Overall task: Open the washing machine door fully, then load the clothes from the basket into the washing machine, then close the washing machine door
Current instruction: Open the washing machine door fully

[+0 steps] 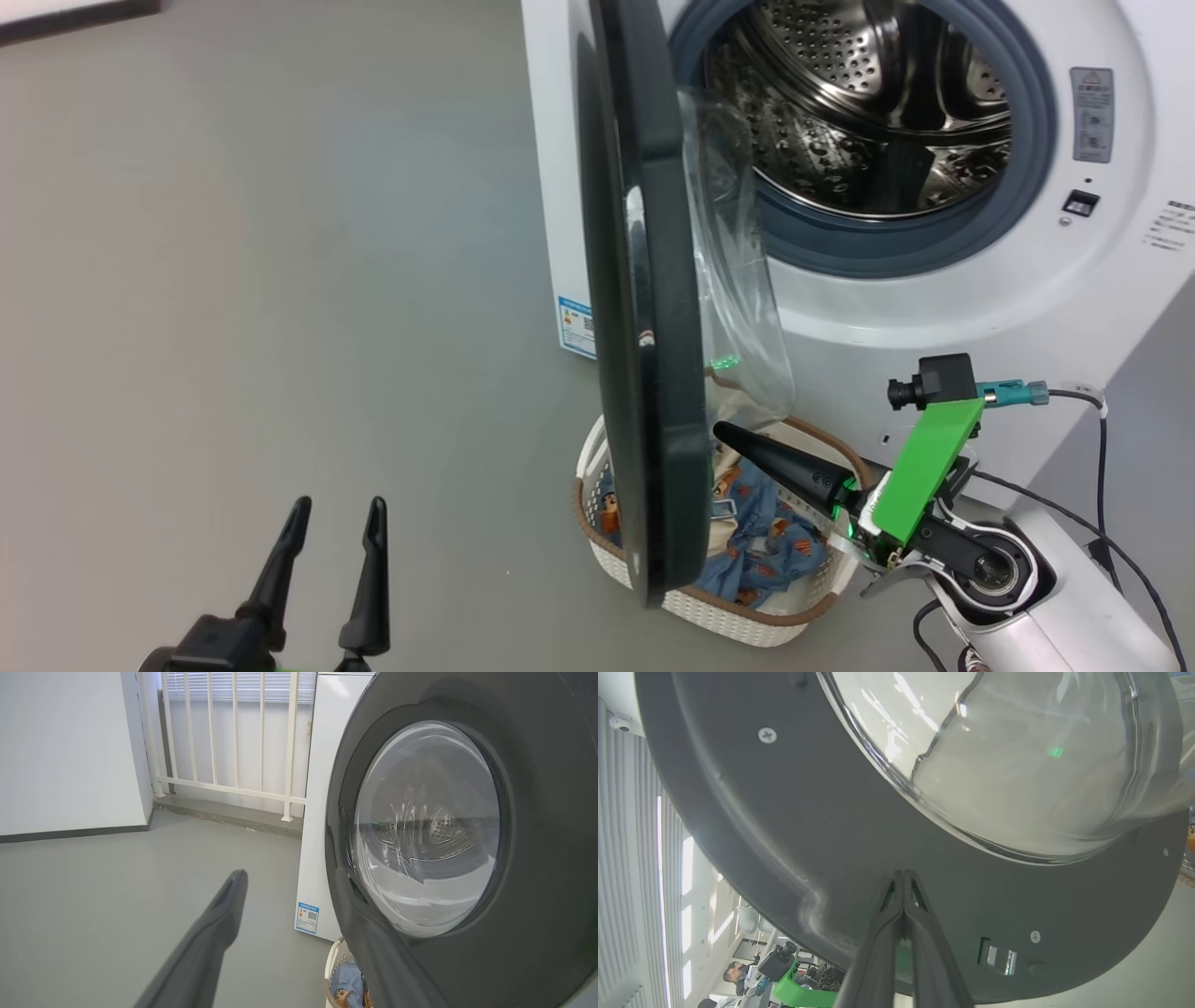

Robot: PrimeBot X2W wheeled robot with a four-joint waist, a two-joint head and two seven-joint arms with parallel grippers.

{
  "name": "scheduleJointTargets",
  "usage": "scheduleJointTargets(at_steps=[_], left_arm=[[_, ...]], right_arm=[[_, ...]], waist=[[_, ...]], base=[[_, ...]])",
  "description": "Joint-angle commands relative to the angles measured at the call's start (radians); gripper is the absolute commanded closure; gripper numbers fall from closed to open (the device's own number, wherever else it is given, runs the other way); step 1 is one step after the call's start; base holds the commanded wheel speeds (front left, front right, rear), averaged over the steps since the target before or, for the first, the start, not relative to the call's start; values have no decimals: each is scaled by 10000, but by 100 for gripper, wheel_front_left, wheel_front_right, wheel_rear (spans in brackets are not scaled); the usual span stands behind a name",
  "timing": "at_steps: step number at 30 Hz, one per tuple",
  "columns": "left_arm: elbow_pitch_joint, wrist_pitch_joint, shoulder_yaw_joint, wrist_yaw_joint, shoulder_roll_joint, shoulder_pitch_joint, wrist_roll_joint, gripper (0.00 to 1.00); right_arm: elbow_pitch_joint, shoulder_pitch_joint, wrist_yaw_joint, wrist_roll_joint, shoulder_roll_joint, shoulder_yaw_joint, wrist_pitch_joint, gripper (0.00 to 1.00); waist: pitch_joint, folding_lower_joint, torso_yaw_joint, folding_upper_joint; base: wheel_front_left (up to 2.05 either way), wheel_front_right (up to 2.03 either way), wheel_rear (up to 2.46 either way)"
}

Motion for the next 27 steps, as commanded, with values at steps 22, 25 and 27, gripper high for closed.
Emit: scheduleJointTargets(at_steps=[22, 25, 27], left_arm=[[-258, -82, 316, -77, 144, -246, -24, 0], [-231, -82, 340, -53, 144, -249, -59, 0], [-235, -82, 341, -28, 144, -231, -78, 0]], right_arm=[[-1643, 861, 100, -1052, -598, -509, -1513, 0], [-1784, 956, 100, -1301, -762, -506, -1832, 0], [-1885, 1006, 100, -1458, -838, -494, -2078, 0]], waist=[[-176, 0, -2060, -1], [-184, 0, -2347, -1], [-185, 0, -2521, -1]], base=[[0, 0, 0], [0, 0, 0], [0, 0, 0]])
